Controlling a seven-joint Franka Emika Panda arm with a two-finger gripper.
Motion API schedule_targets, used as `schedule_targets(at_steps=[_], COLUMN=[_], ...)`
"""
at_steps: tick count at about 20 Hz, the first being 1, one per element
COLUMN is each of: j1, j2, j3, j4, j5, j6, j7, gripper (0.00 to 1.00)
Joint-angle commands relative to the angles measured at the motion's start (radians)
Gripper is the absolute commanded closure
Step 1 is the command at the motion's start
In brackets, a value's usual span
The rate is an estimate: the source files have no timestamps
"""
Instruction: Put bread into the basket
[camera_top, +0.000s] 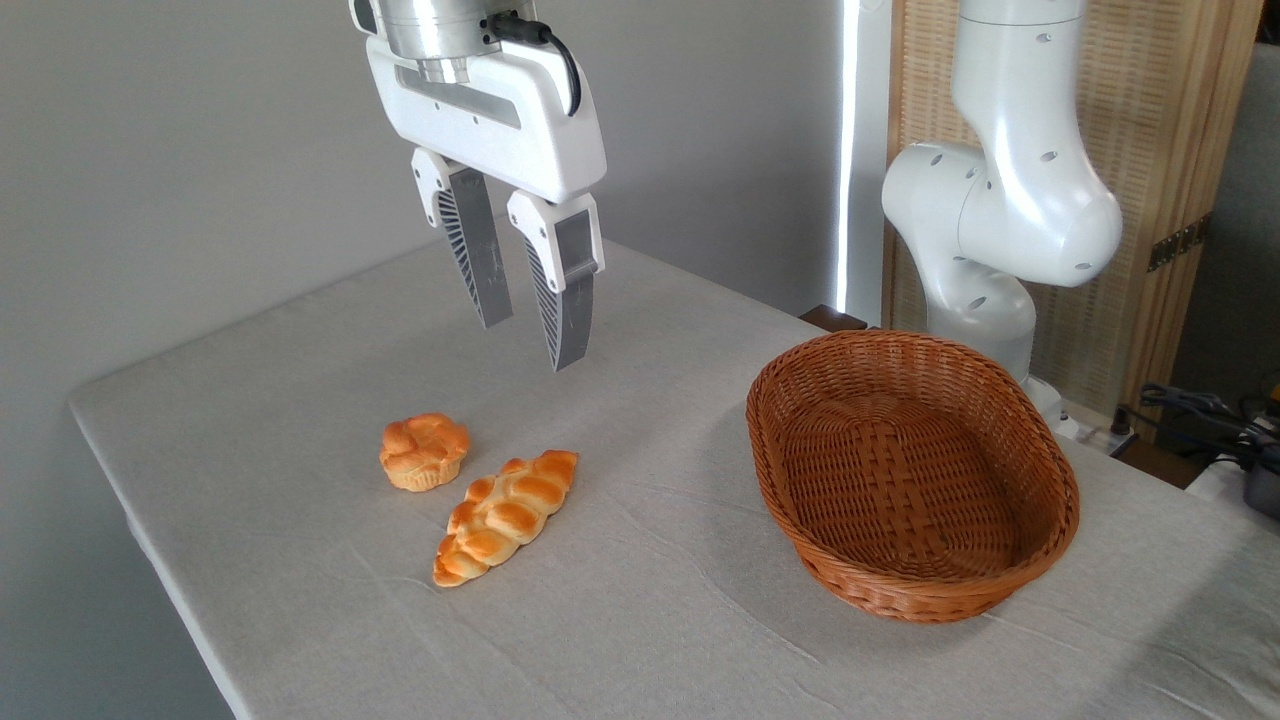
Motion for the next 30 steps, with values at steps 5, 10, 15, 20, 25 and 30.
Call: schedule_targets(at_steps=[5,10,15,20,25,30], j1=[-0.001,-0.001,-0.005,-0.009,-0.089,-0.228], j2=[0.006,0.006,-0.007,-0.009,-0.009,-0.007], j3=[0.011,0.011,0.010,0.002,-0.004,-0.003], j4=[0.024,0.022,-0.005,-0.025,-0.080,-0.207], j5=[-0.003,-0.002,-0.005,-0.008,-0.011,-0.011], j6=[-0.024,-0.021,-0.014,0.026,0.141,0.308], j7=[0.016,0.016,0.016,0.012,0.013,0.013], gripper=[0.00,0.00,0.00,0.00,0.00,0.00])
